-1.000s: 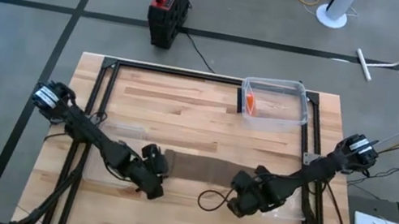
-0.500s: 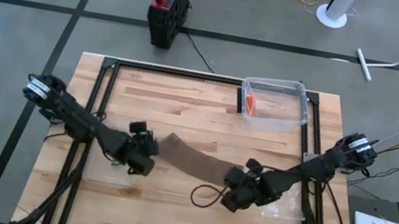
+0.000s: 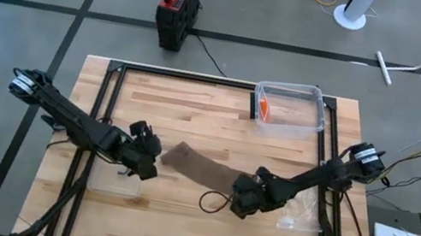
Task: Roll bandage
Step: Roll the brown bandage
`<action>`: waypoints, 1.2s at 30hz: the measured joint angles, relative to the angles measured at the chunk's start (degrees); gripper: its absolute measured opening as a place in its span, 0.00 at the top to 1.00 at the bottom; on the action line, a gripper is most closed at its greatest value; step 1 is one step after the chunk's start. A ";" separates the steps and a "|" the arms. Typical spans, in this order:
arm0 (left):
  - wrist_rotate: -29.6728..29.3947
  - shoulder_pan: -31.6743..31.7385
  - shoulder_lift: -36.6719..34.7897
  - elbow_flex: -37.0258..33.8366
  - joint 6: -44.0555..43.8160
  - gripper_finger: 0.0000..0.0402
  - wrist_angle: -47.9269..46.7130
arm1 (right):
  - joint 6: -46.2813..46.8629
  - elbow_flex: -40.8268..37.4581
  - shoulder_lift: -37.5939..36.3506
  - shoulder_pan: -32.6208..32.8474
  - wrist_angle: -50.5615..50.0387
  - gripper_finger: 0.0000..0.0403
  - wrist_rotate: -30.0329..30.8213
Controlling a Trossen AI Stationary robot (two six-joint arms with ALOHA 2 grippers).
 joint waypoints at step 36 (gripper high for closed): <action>-3.15 -5.49 6.67 -6.05 2.99 0.68 32.10 | 30.60 21.36 3.41 18.74 -20.68 1.00 -8.79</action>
